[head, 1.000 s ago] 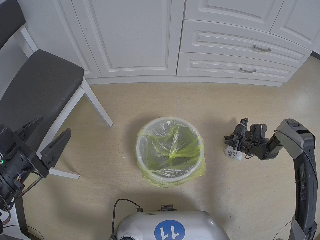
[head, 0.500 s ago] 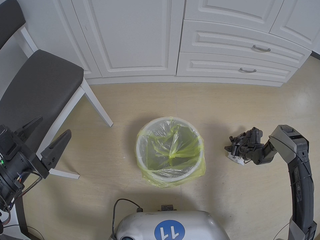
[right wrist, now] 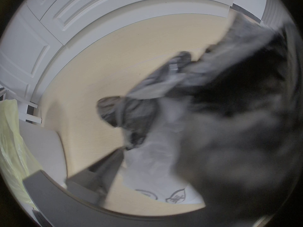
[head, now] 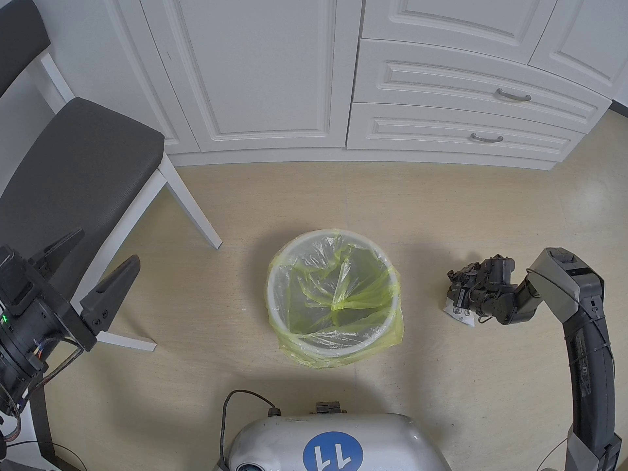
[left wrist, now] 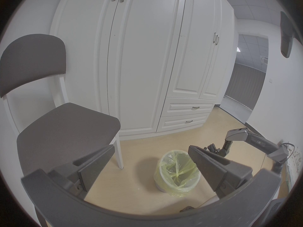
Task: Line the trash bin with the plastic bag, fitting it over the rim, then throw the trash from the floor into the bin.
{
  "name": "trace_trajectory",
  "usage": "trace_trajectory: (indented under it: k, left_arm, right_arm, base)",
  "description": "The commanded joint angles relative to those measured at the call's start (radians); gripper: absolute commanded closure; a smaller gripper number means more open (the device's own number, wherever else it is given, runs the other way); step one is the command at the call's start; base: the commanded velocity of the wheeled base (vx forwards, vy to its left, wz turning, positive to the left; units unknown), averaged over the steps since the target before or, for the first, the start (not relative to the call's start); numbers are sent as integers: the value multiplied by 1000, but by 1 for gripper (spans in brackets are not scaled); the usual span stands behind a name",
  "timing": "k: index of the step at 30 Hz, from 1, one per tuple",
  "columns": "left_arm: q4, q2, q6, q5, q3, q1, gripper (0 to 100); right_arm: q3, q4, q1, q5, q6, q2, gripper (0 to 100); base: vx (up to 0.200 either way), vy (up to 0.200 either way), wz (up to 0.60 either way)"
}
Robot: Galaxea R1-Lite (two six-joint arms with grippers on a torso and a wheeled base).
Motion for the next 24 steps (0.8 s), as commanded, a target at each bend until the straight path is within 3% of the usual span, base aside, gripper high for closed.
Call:
trace_trajectory:
  k: [1, 13, 19, 24]
  left_arm:
    - [-1, 2, 0, 0, 0, 2, 0]
    - [-1, 4, 0, 0, 2, 0, 0]
    - [-1, 1, 3, 0, 2, 0, 0]
    - [-1, 2, 34, 2, -1, 9, 0]
  right_arm:
    - [-1, -2, 0, 1, 0, 2, 100]
    - [30, -28, 2, -27, 0, -13, 100]
    - [104, -134, -6, -19, 3, -89, 100]
    - [219, -134, 7, -18, 5, -305, 100]
  base:
    - [0, 0, 0]
    - [0, 0, 0]
    - [0, 0, 0]
    - [0, 0, 0]
